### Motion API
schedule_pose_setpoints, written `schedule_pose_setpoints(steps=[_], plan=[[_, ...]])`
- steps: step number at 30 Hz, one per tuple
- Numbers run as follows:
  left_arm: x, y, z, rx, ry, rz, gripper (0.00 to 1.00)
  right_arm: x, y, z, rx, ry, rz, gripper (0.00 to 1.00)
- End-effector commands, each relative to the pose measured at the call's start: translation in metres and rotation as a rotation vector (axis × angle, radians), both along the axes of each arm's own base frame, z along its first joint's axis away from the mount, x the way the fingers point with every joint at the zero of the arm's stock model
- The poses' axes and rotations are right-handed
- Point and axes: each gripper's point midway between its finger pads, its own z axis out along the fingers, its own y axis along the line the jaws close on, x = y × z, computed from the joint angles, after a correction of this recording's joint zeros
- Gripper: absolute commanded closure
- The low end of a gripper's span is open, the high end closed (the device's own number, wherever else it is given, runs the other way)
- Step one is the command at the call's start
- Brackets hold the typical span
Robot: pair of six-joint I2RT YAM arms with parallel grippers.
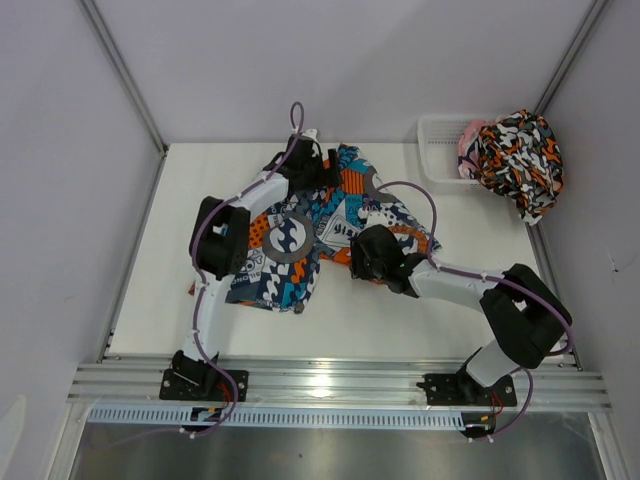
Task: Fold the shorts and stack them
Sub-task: Flatten the shorts out
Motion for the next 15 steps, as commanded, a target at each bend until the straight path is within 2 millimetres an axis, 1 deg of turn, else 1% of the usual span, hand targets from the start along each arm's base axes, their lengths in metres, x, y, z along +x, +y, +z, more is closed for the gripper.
schedule_pose_setpoints(steps=[1,4,5,7,8,9,10,11,12,13,14,15], plan=[[0.013,0.0,0.01,-0.08,0.002,0.03,0.01,0.029,0.009,0.025,0.025,-0.135,-0.087,0.62],[0.015,0.001,0.007,-0.077,0.007,0.038,0.02,0.029,0.011,0.027,0.011,-0.166,-0.09,0.77],[0.016,0.0,0.005,-0.075,0.008,0.037,0.02,0.025,0.016,0.029,-0.002,-0.181,-0.068,0.85],[0.018,0.0,0.007,-0.072,0.008,0.041,0.01,0.021,0.017,0.029,-0.03,-0.198,-0.057,0.93],[0.018,0.0,0.001,-0.068,0.02,0.04,0.02,0.015,0.02,0.028,-0.056,-0.204,-0.031,1.0],[0.018,0.001,0.0,-0.067,0.024,0.044,0.02,0.01,0.022,0.027,-0.062,-0.203,-0.01,1.0],[0.018,0.002,-0.003,-0.065,0.032,0.045,0.02,0.005,0.024,0.032,-0.055,-0.211,0.011,1.0],[0.019,0.001,-0.001,-0.07,0.026,0.047,0.02,0.0,0.028,0.033,-0.049,-0.21,0.042,1.0],[0.019,0.001,-0.005,-0.069,0.033,0.045,0.02,-0.013,0.035,0.03,-0.033,-0.187,0.111,1.0],[0.02,0.0,-0.004,-0.071,0.032,0.046,0.02,-0.021,0.037,0.029,-0.031,-0.172,0.136,1.0],[0.019,0.0,-0.007,-0.069,0.038,0.047,0.02,-0.029,0.035,0.03,-0.039,-0.153,0.155,1.0],[0.019,0.001,-0.011,-0.066,0.047,0.049,0.02,-0.037,0.038,0.03,-0.029,-0.134,0.18,1.0]])
